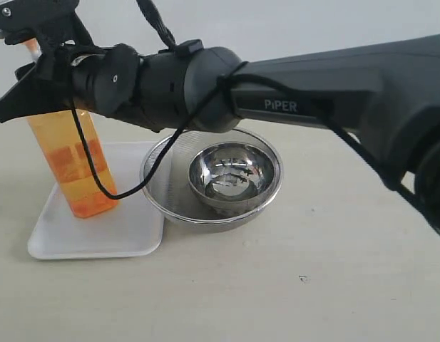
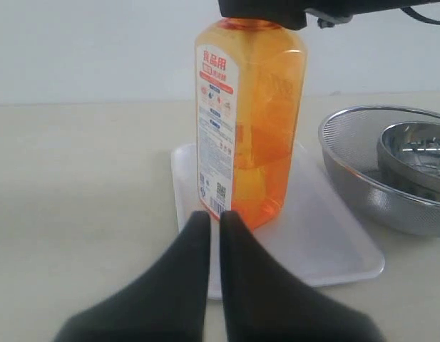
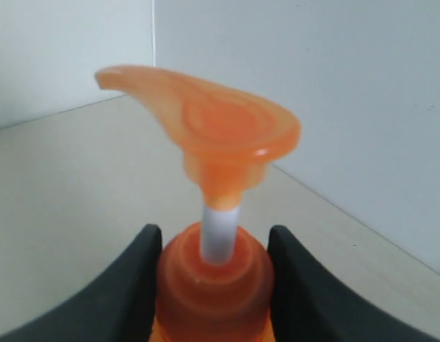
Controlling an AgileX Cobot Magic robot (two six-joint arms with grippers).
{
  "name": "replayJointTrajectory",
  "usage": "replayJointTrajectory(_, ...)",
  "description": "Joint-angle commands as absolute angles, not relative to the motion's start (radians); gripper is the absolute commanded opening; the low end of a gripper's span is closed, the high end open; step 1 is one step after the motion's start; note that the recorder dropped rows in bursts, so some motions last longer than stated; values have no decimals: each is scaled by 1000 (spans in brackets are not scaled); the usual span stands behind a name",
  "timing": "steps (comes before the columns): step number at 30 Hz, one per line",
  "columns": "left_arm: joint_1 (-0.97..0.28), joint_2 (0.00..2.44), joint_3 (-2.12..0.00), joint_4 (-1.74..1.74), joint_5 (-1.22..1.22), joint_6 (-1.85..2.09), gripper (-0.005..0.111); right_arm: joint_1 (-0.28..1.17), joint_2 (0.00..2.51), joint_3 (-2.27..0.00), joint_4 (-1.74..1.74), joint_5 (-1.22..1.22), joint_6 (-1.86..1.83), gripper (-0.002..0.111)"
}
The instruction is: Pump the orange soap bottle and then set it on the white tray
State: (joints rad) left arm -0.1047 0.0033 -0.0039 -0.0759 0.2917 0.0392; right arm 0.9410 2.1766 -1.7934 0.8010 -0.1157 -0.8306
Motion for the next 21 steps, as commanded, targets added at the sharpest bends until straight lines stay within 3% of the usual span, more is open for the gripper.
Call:
replayJointTrajectory(1,-103,0,0,-87,293,46,5,939,2109,-1804,1172,-265,-1234,0)
replayJointTrajectory(7,-103,0,0,-87,293,46,5,1001,2094,-1804,1360,-426,-1491,0)
replayJointTrajectory(21,-103,0,0,-87,293,46,5,1061,2094,-1804,1411,-536,-1491,0)
